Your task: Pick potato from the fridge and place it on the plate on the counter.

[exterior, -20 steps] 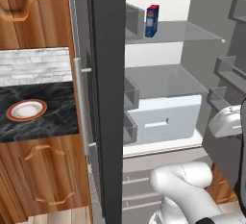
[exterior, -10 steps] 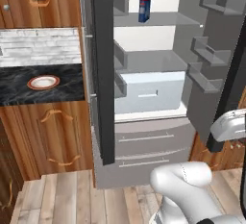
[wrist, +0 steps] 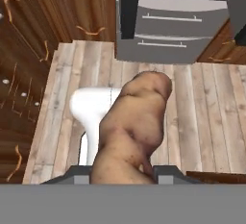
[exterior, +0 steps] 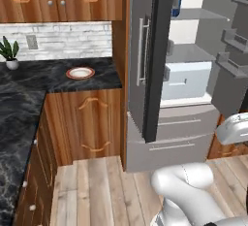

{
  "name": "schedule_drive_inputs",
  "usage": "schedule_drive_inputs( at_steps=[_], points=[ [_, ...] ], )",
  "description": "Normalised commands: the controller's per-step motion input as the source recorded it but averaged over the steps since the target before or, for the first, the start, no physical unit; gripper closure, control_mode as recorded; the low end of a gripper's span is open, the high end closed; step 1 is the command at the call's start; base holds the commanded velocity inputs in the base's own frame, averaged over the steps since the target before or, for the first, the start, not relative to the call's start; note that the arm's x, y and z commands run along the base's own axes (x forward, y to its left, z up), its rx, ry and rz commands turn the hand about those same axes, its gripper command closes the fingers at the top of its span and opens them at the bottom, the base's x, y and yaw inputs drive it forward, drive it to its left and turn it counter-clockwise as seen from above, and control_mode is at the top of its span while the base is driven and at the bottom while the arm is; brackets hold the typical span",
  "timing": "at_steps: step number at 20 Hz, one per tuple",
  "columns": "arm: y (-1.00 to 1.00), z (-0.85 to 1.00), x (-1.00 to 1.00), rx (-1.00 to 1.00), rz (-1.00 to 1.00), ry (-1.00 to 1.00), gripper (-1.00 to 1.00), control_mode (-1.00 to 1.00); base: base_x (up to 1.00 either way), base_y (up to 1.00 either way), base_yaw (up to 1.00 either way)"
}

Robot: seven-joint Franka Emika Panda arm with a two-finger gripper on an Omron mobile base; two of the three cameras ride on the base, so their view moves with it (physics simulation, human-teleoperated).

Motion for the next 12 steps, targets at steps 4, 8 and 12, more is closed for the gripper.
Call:
schedule_drive_inputs(
  at_steps=[4,8,12],
  points=[
    [0.0,0.0,0.0,0.0,0.0,0.0,1.0,1.0,0.0,1.0,-0.02],
    [0.0,0.0,0.0,0.0,0.0,0.0,1.0,1.0,0.0,0.72,-0.01],
    [0.0,0.0,0.0,0.0,0.0,0.0,1.0,1.0,0.4,0.23,-0.01]
  ],
)
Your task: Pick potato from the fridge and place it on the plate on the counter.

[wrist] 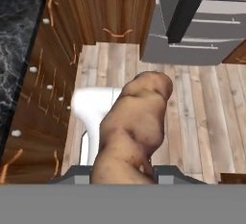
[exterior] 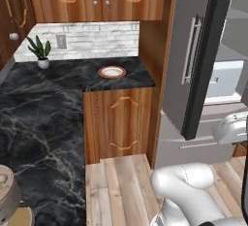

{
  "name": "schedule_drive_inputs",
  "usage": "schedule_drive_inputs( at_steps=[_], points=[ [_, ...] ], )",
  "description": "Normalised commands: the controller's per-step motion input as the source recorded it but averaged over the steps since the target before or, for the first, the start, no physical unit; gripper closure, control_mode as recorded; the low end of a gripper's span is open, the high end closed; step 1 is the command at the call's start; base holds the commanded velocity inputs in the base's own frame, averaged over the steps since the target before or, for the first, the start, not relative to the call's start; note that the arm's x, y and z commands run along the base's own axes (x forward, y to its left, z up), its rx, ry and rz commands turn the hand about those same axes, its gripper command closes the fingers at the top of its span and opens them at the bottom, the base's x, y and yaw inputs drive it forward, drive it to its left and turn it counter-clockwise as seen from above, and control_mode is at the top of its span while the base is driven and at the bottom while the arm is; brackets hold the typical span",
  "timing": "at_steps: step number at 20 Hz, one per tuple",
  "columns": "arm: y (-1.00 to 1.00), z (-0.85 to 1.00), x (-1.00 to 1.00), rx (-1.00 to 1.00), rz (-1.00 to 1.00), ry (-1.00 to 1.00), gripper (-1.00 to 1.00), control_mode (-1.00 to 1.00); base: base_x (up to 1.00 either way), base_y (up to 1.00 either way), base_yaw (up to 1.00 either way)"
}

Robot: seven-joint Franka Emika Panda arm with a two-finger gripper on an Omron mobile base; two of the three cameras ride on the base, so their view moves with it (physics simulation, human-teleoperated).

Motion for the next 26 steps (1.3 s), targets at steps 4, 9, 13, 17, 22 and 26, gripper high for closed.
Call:
schedule_drive_inputs(
  at_steps=[4,9,13,17,22,26],
  points=[
    [0.0,0.0,0.0,0.0,0.0,0.0,1.0,1.0,0.77,0.14,-0.04],
    [0.0,0.0,0.0,0.0,0.0,0.0,1.0,1.0,0.67,0.39,-0.01],
    [0.0,0.0,0.0,0.0,0.0,0.0,1.0,1.0,0.67,0.36,0.0],
    [0.0,0.0,0.0,0.0,0.0,0.0,1.0,1.0,0.71,0.15,0.0],
    [0.0,0.0,0.0,0.0,0.0,0.0,1.0,1.0,0.64,0.18,0.0],
    [0.0,0.0,0.0,0.0,0.0,0.0,1.0,1.0,0.44,0.48,0.0]
  ],
)
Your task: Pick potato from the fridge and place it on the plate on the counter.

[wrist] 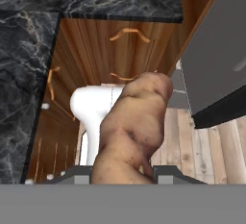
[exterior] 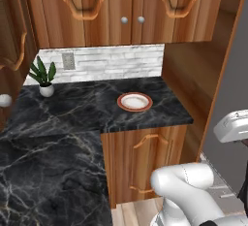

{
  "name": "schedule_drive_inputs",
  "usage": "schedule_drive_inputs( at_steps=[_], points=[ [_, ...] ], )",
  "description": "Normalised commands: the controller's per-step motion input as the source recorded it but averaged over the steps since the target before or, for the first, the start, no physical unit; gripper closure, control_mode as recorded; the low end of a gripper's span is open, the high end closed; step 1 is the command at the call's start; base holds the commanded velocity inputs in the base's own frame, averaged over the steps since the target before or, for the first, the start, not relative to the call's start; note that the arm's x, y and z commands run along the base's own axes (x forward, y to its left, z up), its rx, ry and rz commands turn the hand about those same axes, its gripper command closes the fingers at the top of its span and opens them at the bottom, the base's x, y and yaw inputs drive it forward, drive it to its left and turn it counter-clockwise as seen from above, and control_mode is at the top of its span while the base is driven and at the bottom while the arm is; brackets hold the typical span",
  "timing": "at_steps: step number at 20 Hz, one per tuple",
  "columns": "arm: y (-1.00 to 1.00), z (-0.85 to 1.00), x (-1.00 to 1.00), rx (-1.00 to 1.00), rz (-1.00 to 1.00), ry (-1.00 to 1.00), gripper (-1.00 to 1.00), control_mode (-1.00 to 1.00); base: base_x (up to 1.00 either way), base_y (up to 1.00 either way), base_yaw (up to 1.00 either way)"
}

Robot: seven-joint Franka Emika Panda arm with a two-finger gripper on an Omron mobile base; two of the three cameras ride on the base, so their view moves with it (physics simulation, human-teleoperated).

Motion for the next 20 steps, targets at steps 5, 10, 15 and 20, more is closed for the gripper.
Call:
schedule_drive_inputs(
  at_steps=[5,10,15,20],
  points=[
    [0.0,0.0,0.0,0.0,0.0,0.0,1.0,1.0,0.52,0.21,0.0],
    [0.0,0.0,0.0,0.0,0.0,0.0,1.0,1.0,0.64,0.0,0.0],
    [0.0,0.0,0.0,0.0,0.0,0.0,1.0,1.0,0.54,0.0,0.0],
    [0.0,0.0,0.0,0.0,0.0,0.0,1.0,1.0,0.51,0.0,0.0]
  ],
)
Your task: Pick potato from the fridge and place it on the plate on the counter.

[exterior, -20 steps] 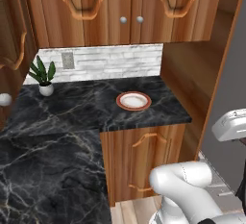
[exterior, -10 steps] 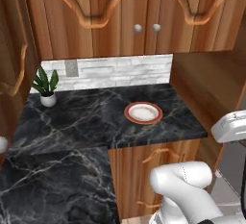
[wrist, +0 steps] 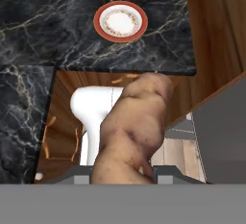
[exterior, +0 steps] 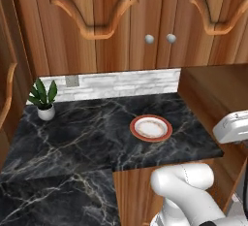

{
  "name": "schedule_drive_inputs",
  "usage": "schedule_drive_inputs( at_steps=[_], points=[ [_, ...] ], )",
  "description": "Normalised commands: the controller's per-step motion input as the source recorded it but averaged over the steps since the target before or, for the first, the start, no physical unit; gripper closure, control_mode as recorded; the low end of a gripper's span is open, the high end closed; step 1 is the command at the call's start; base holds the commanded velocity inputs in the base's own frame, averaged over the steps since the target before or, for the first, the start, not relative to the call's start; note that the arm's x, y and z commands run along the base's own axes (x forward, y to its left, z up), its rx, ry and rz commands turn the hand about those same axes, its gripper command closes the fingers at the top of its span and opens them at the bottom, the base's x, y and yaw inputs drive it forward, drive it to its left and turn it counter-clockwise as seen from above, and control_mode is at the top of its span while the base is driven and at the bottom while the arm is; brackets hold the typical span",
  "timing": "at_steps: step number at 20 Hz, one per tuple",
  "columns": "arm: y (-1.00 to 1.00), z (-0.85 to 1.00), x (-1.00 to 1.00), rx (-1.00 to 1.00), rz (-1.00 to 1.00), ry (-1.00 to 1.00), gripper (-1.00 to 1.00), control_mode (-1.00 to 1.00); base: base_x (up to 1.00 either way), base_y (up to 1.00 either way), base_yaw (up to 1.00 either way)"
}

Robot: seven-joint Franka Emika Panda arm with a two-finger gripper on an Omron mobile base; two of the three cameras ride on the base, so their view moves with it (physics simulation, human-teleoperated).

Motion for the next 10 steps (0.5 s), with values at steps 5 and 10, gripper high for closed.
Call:
schedule_drive_inputs(
  at_steps=[5,10],
  points=[
    [0.0,0.0,0.0,0.0,0.0,0.0,1.0,1.0,0.43,0.04,0.0],
    [0.06,-0.11,0.14,0.0,0.0,0.02,1.0,-1.0,0.24,0.03,0.0]
  ],
)
